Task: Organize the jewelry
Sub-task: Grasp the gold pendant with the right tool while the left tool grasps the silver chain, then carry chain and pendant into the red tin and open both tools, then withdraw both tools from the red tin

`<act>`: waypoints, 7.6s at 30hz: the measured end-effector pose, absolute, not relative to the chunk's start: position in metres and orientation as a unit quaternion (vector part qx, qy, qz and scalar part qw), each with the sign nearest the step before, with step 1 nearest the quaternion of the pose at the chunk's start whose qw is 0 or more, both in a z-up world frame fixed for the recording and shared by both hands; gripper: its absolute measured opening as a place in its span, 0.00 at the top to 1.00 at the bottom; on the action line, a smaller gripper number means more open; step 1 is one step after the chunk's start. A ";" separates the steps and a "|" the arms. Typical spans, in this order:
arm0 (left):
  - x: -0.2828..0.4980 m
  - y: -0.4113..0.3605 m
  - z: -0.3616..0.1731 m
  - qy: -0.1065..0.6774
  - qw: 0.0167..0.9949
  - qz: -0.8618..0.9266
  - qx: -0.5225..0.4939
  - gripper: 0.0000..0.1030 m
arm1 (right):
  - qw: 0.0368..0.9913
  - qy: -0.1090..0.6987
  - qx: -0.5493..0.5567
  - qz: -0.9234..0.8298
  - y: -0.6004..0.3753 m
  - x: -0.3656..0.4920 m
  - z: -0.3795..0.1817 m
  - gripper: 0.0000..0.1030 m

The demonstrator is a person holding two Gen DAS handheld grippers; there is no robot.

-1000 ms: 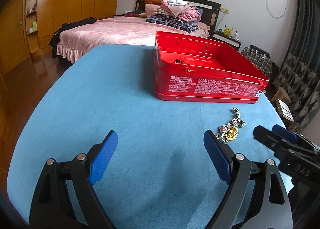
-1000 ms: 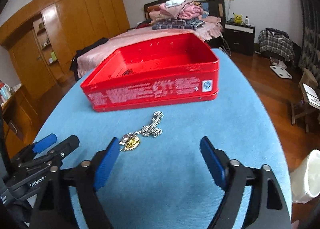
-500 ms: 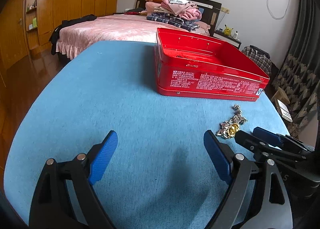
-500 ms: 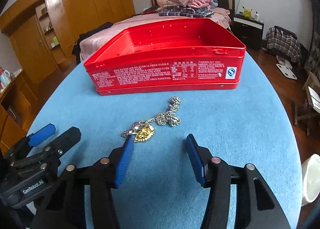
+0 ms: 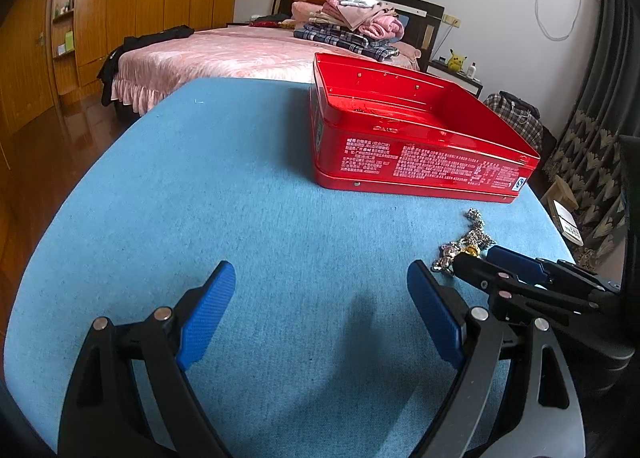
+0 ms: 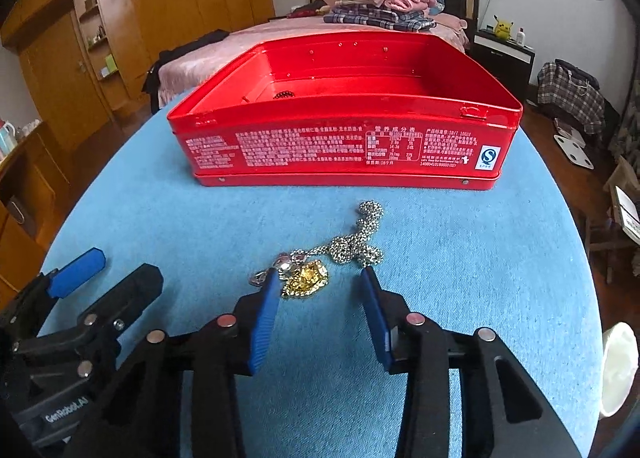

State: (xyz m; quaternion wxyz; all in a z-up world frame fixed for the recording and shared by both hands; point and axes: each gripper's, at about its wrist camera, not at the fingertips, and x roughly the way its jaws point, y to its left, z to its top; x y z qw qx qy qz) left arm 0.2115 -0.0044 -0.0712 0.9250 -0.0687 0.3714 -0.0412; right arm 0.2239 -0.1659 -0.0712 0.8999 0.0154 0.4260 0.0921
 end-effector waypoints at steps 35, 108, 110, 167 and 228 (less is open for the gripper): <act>0.211 -0.009 -0.075 0.377 0.923 -0.044 -0.071 0.17 | 0.895 0.428 0.031 0.124 -0.184 0.228 -0.073 0.77; 0.226 -0.086 -0.086 0.414 0.901 -0.106 -0.069 0.88 | 0.908 0.401 0.079 0.095 -0.252 0.192 -0.075 0.78; 0.227 -0.086 -0.086 0.416 0.900 -0.110 -0.071 0.84 | 0.908 0.400 0.081 0.098 -0.253 0.192 -0.076 0.76; 0.280 -0.064 0.047 0.237 0.962 -0.101 -0.093 0.87 | 0.958 0.249 0.032 0.141 -0.238 0.270 0.057 0.82; 0.275 -0.041 0.043 0.264 0.961 -0.066 -0.052 0.07 | 0.953 0.267 0.048 0.132 -0.247 0.262 0.052 0.06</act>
